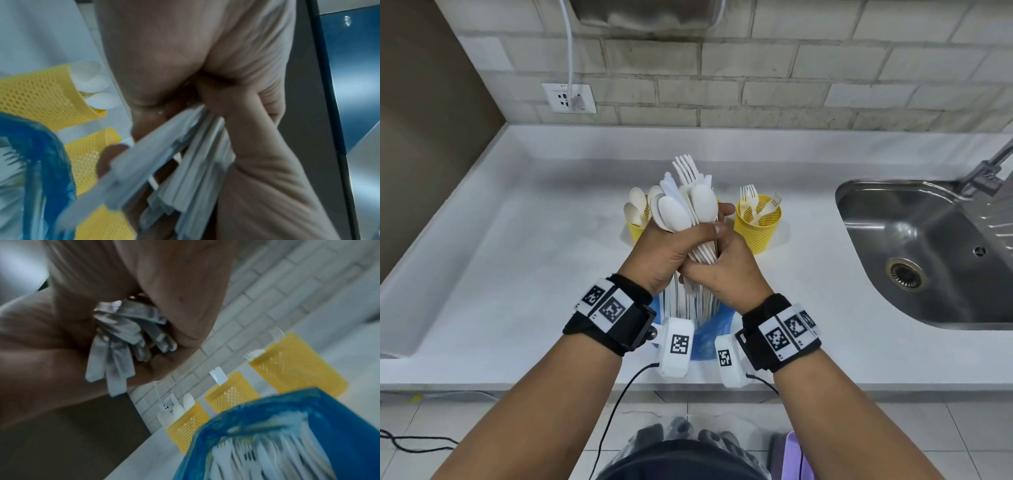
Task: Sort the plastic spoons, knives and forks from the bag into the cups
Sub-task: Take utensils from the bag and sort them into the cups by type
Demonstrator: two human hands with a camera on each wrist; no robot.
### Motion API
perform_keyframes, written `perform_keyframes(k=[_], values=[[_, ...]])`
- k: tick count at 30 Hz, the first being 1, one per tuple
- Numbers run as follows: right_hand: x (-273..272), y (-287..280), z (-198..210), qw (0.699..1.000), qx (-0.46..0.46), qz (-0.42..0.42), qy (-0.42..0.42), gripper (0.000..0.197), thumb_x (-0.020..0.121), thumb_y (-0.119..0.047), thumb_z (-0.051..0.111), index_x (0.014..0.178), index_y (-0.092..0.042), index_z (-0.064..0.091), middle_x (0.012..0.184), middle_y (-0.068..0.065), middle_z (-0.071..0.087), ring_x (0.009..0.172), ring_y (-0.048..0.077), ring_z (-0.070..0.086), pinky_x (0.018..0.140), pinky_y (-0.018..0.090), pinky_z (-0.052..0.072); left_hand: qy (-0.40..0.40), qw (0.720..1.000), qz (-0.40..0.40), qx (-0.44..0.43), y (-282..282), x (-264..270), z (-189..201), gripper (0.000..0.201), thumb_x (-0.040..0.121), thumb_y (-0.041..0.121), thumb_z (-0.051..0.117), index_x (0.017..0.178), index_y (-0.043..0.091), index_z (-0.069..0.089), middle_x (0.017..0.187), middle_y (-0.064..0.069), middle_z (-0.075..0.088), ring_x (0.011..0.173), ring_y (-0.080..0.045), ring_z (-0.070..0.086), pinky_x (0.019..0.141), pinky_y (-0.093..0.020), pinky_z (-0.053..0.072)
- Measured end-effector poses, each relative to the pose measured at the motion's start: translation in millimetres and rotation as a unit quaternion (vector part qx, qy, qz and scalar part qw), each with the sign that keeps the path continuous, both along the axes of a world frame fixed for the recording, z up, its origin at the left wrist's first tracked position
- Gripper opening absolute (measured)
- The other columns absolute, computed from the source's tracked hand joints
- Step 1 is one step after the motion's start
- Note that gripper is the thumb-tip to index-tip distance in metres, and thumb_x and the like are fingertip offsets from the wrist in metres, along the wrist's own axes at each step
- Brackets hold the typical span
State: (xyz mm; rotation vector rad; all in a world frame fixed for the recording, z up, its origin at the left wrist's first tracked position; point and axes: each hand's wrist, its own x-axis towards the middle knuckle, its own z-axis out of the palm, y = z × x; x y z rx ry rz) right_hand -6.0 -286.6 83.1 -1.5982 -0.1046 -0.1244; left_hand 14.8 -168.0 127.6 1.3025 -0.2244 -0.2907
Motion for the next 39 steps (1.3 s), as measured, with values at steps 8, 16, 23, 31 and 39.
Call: perform_keyframes(k=[8,16,23,31,39], values=[[0.3,-13.2,6.6,0.999,-0.026,0.037,0.030,0.028,0.073,-0.005,0.058,0.086,-0.026,0.069,0.064,-0.015,0.068,0.057,0.003,0.062,0.053,0.028,0.050,-0.061,0.989,-0.021,0.132,-13.4,3.6,-6.1,0.024,0.086,0.003,0.078,0.108,0.011,0.074,0.109,-0.005,0.078,0.104,-0.020,0.074,0.091,-0.032,0.060],[-3.0,-30.2,6.3,0.998,0.017,0.039,0.034,0.063,0.075,0.010,0.063,0.119,-0.035,0.062,0.109,0.004,0.072,0.098,0.019,0.072,0.073,0.042,0.063,-0.054,0.992,-0.030,0.110,-33.0,2.5,-12.3,0.015,0.092,0.012,0.073,0.105,0.016,0.079,0.113,-0.004,0.078,0.116,-0.020,0.070,0.109,-0.044,0.048],[-11.2,-49.4,0.7,0.965,0.135,0.145,0.172,0.062,0.082,0.010,0.059,0.136,-0.020,0.053,0.083,0.008,0.064,0.062,0.016,0.053,0.057,0.031,0.047,-0.100,0.985,-0.072,0.120,-40.7,2.4,-7.0,0.016,0.090,0.010,0.077,0.105,0.013,0.071,0.101,-0.014,0.076,0.103,-0.030,0.073,0.098,-0.041,0.055],[-6.6,-55.0,2.9,0.974,0.115,0.100,0.169,0.063,0.081,0.001,0.061,0.141,-0.011,0.049,0.122,0.013,0.069,0.083,0.016,0.065,0.065,0.033,0.054,-0.101,0.989,0.076,0.075,-60.7,-7.0,-9.5,0.025,0.087,0.007,0.079,0.110,0.014,0.072,0.102,0.004,0.079,0.101,-0.011,0.074,0.086,-0.023,0.055],[7.9,-50.8,7.1,0.924,0.287,0.151,0.201,0.071,0.082,0.030,0.032,0.144,-0.002,0.046,0.137,0.014,0.065,0.123,0.029,0.065,0.084,0.039,0.061,-0.081,0.995,0.023,0.050,-44.0,7.1,-13.6,0.019,0.088,0.005,0.074,0.092,0.021,0.081,0.098,-0.005,0.079,0.097,-0.018,0.075,0.083,-0.026,0.057]])
